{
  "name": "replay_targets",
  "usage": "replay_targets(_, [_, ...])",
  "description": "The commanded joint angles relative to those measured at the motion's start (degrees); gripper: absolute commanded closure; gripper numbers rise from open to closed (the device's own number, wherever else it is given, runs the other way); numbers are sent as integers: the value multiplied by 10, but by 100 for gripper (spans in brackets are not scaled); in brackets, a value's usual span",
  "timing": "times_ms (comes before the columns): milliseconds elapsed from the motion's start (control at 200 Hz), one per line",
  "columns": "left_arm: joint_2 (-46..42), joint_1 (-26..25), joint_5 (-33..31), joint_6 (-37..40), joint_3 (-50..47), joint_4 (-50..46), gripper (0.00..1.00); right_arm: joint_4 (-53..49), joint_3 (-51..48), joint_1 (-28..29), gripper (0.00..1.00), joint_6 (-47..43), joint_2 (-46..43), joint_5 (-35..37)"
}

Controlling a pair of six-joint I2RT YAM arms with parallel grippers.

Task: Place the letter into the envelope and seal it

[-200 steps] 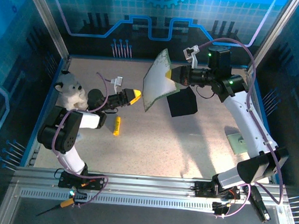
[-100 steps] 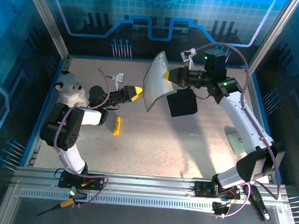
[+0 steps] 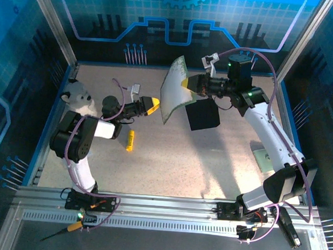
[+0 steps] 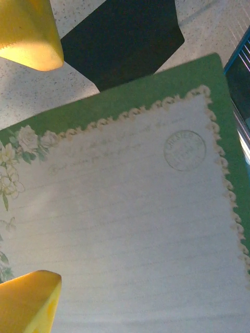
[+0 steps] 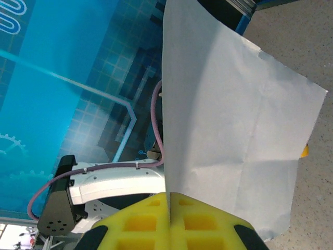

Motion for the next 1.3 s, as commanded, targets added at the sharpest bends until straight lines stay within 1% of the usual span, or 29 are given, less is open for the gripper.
replay_targets(0, [1, -5, 8, 1, 19, 24, 1, 51, -19, 8, 100, 34, -18, -14])
replay_targets(105, [3, -6, 12, -2, 25, 23, 1, 83, -36, 9, 100, 54, -17, -17])
replay_targets(350, [-1, -12, 19, -11, 36, 23, 1, 100, -62, 11, 100, 59, -15, -9])
replay_targets(510, [-11, -12, 23, -15, 34, 24, 1, 47, -58, 4, 100, 17, -18, 10])
replay_targets(911, [-50, -1, 23, -30, 26, 24, 1, -120, -54, -42, 100, -121, -43, 79])
replay_targets(1041, [-66, -1, 26, -37, 24, 24, 1, -130, -61, -50, 100, -142, -45, 89])
replay_targets(1171, [-74, -1, 31, -44, 20, 18, 5, -142, -64, -51, 100, -159, -40, 103])
replay_targets(1296, [-95, -1, 30, -23, 6, -15, 8, -139, -73, -51, 100, -166, -39, 114])
